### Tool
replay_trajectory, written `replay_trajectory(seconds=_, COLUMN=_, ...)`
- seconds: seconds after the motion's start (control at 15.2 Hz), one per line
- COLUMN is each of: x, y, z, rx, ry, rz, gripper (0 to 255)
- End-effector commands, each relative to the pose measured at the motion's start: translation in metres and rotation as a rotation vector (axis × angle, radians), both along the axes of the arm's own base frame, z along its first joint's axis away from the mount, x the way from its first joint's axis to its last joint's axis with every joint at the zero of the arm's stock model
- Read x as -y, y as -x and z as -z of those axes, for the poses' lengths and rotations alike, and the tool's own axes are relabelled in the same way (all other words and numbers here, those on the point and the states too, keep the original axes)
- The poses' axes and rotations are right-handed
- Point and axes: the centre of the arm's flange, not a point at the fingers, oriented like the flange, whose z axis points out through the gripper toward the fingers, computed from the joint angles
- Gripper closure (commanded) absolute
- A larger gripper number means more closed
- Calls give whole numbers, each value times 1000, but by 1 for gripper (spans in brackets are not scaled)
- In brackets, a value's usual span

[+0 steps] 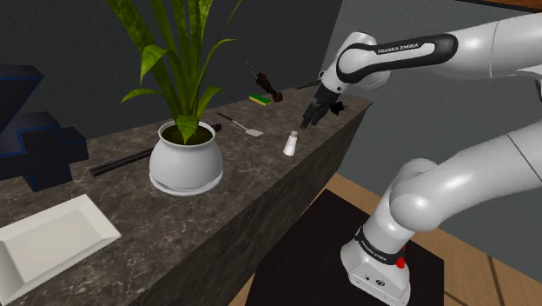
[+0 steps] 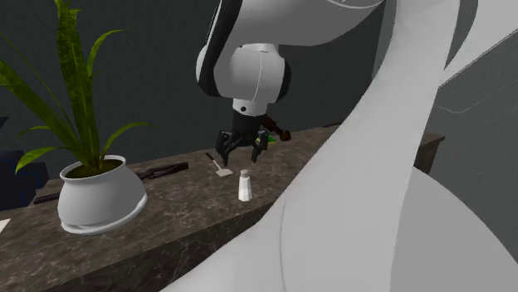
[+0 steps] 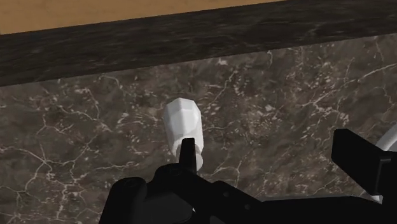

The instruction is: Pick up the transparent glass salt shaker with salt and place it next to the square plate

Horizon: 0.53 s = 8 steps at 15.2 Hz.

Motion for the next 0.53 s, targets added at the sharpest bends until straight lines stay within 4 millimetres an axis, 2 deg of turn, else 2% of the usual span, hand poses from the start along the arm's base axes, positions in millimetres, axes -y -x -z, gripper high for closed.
replay_trajectory(seconds=0.0, x=15, y=-7, z=19, rx=16, ry=1, rz=-26, gripper=0)
replay_trajectory(seconds=0.4, x=57, y=-40, z=76, rx=55, ry=-4, rz=-95, gripper=0)
replay_trajectory(seconds=0.46, x=56, y=-41, z=81, rx=55, ry=-4, rz=-95, gripper=0)
